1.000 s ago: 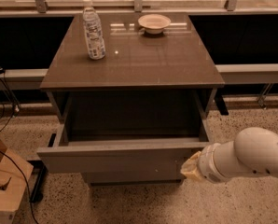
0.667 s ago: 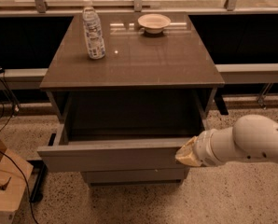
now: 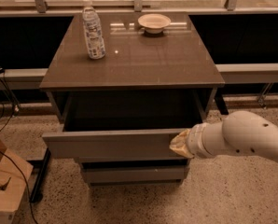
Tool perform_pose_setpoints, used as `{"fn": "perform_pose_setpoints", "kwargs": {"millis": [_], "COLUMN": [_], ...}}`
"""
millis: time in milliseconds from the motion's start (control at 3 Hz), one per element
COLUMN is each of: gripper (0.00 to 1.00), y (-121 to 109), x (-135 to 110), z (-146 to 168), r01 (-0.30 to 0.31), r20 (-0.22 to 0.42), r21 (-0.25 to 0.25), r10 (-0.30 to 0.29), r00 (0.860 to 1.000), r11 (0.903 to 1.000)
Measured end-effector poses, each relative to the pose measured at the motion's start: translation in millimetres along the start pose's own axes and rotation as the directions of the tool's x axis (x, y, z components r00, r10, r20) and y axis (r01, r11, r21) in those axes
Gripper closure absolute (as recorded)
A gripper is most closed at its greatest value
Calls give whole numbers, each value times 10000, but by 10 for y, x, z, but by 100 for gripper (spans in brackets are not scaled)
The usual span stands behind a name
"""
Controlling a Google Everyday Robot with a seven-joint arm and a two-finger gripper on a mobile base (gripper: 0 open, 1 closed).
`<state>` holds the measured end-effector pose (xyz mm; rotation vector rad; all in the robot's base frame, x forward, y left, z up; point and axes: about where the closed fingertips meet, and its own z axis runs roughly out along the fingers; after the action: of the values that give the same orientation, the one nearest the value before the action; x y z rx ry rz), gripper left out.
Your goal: Close top drawer
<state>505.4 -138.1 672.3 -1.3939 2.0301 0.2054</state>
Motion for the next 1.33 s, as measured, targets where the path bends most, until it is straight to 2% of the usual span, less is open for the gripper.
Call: {"fn": "perform_pose_setpoints", "kwargs": {"millis": [333, 667, 1000, 1333], "gripper": [100, 100, 81, 57], "y": [-173, -188, -450, -449], "x": [-138, -148, -306, -305], "z": [443, 461, 620, 619], "r01": [514, 538, 885, 885], "r20": [74, 89, 306, 307], "r21": [-37, -27, 254, 255], "r10": [-513, -538, -893, -893], "r00": [9987, 9985, 9955, 9955], "r11": [9987, 9985, 9958, 9957]}}
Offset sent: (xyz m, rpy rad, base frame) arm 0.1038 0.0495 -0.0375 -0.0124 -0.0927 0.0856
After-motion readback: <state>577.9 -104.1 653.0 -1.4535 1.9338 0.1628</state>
